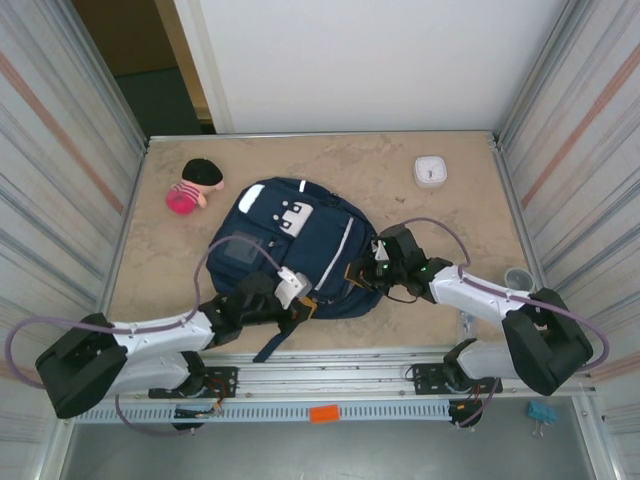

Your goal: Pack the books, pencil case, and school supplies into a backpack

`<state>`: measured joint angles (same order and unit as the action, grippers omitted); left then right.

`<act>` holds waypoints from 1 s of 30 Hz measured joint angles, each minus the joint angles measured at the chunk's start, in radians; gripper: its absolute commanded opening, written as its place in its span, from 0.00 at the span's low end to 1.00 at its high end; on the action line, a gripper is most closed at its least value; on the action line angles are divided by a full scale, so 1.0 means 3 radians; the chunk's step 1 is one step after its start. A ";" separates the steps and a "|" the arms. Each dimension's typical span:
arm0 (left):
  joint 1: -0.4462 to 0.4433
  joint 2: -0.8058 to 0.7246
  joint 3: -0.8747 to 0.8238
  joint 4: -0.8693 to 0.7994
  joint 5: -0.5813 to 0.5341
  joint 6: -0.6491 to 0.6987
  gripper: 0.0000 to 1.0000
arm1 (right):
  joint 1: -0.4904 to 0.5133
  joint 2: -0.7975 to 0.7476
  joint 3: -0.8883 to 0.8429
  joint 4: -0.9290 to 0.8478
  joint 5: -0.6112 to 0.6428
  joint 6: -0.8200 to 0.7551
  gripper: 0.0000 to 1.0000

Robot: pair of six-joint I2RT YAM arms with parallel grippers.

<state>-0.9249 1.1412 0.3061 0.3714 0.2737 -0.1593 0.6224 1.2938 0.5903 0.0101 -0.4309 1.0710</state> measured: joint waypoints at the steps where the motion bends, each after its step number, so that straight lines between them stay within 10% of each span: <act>1: -0.0031 0.0066 0.0050 -0.0001 -0.0003 -0.0009 0.00 | 0.0028 0.0000 0.0000 0.0027 0.0033 0.0010 0.05; 7: -0.0217 0.0539 0.0375 -0.0025 -0.0022 -0.0084 0.02 | 0.0065 -0.0017 0.0001 0.0051 0.0163 0.0067 0.05; 13: -0.0351 0.0595 0.0514 -0.0027 0.0010 -0.0032 0.36 | -0.0116 -0.0251 0.0052 -0.0191 0.0058 -0.0066 0.05; 21: -0.0387 -0.0022 0.1147 -0.0833 -0.0018 0.1255 0.78 | -0.0411 -0.0369 0.0546 -0.0755 -0.0436 -0.0585 0.03; 30: 0.0156 -0.0423 0.1007 -0.1272 -0.0376 0.2160 0.85 | -0.0599 -0.0310 0.0668 -0.1003 -0.0676 -0.0898 0.02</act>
<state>-0.8780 1.0142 0.6083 -0.0101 0.1608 0.4889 0.4427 1.2007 0.7906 -0.2909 -0.6338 0.8017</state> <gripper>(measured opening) 0.844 0.075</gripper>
